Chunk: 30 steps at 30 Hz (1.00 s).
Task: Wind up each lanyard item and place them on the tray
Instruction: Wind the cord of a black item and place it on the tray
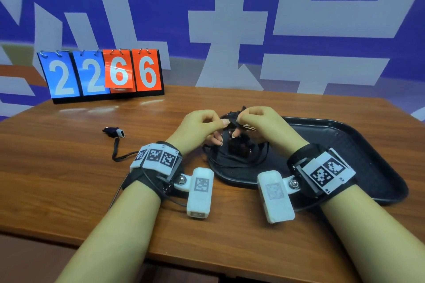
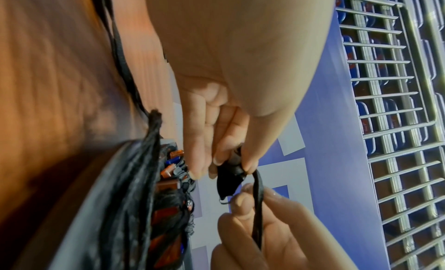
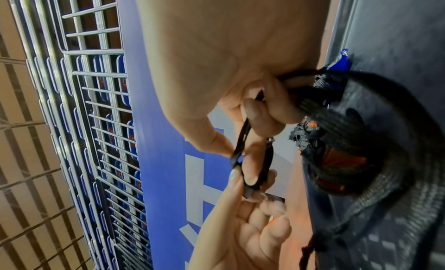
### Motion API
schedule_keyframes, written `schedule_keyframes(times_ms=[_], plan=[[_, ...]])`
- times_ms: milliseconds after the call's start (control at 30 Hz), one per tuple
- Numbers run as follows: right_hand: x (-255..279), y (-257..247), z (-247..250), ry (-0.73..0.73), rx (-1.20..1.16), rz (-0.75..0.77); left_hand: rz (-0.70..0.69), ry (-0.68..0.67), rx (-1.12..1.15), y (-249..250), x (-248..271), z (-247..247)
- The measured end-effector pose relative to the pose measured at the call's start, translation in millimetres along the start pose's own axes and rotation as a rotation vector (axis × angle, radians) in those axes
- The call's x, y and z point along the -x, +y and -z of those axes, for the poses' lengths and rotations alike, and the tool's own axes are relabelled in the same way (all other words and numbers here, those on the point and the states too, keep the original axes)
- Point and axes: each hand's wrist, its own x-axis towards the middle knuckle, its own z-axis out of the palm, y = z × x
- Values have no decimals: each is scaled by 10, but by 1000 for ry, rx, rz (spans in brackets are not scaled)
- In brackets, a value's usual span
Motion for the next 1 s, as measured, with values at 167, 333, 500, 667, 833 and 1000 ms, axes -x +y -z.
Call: schedule_keyframes(times_ms=[167,333,500,667,833,1000], plan=[[-35,44,-3,46,-16,38,80,61,260,13,29,-29],[-71,76,17,81,14,79,134,41,324,7,33,-82],[-80,82,20,67,20,70,164,90,309,-39,19,-79],[-21,37,31,52,-32,109,113,164,271,10,22,-61],[-33,53,29,121,-44,163,120,203,349,33,29,-74],[-73,69,-17,120,-85,128,129,226,427,34,19,-67]])
